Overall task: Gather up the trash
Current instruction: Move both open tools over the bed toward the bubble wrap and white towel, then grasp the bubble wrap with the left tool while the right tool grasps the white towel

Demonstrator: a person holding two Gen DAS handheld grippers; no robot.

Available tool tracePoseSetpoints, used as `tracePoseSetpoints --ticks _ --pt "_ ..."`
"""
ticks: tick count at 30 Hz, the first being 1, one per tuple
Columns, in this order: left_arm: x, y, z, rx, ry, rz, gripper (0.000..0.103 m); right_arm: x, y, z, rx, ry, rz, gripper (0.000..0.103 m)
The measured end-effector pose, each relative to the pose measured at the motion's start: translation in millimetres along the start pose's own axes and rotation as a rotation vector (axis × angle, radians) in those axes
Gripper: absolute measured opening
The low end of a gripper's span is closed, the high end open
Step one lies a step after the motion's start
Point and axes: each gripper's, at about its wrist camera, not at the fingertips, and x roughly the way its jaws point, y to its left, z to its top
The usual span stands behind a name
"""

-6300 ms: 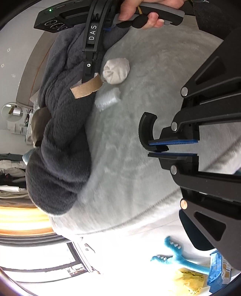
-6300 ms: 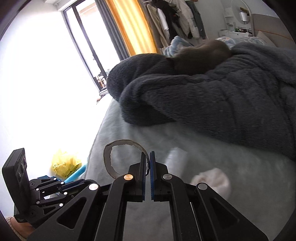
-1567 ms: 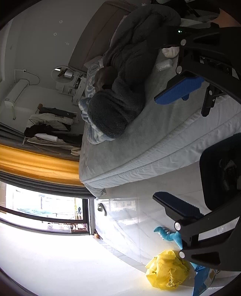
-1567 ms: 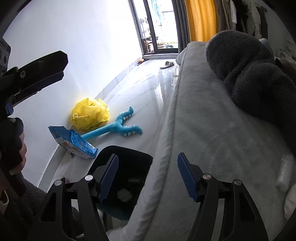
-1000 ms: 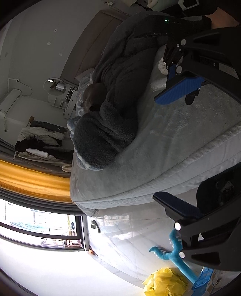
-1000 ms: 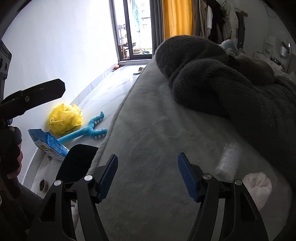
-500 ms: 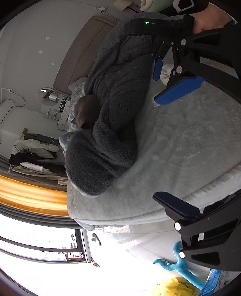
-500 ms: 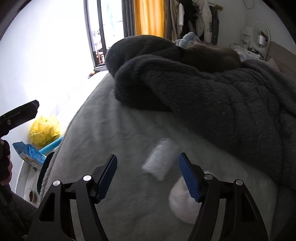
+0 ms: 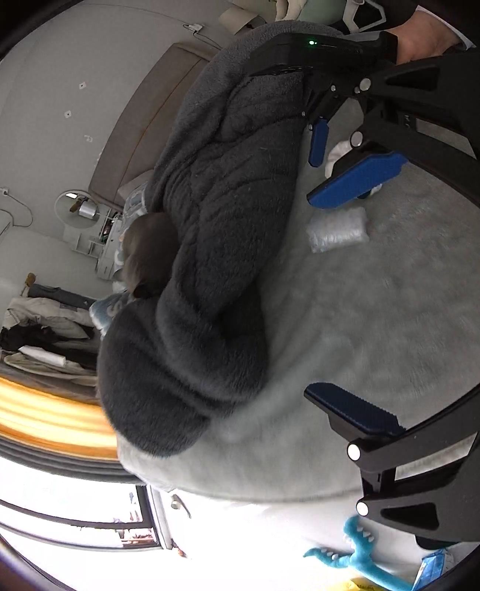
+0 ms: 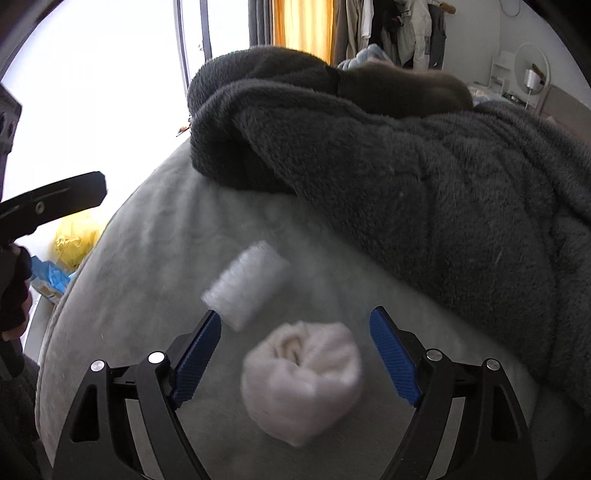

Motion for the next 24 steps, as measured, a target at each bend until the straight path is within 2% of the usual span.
tracePoseSetpoints --ticks 7,13,19,20,24 --pt "35.0 -22.7 -6.2 0.037 0.069 -0.046 0.097 6.0 -14.5 -12.7 -0.009 0.024 0.056 0.084" --pt "57.7 -31.3 -11.1 0.044 0.117 -0.048 0.096 10.6 -8.9 -19.9 -0.083 0.039 0.09 0.084" --pt "70.3 -43.2 -13.9 0.063 0.137 -0.068 0.095 10.6 -10.7 -24.6 -0.095 0.044 0.114 0.083" --pt "72.1 -45.2 -14.3 0.067 0.137 -0.068 0.094 9.3 -11.5 -25.0 -0.096 0.041 0.12 0.082" --pt "78.4 -47.5 -15.3 0.063 0.146 -0.067 0.092 4.5 -13.6 -24.6 -0.1 0.029 0.139 0.063"
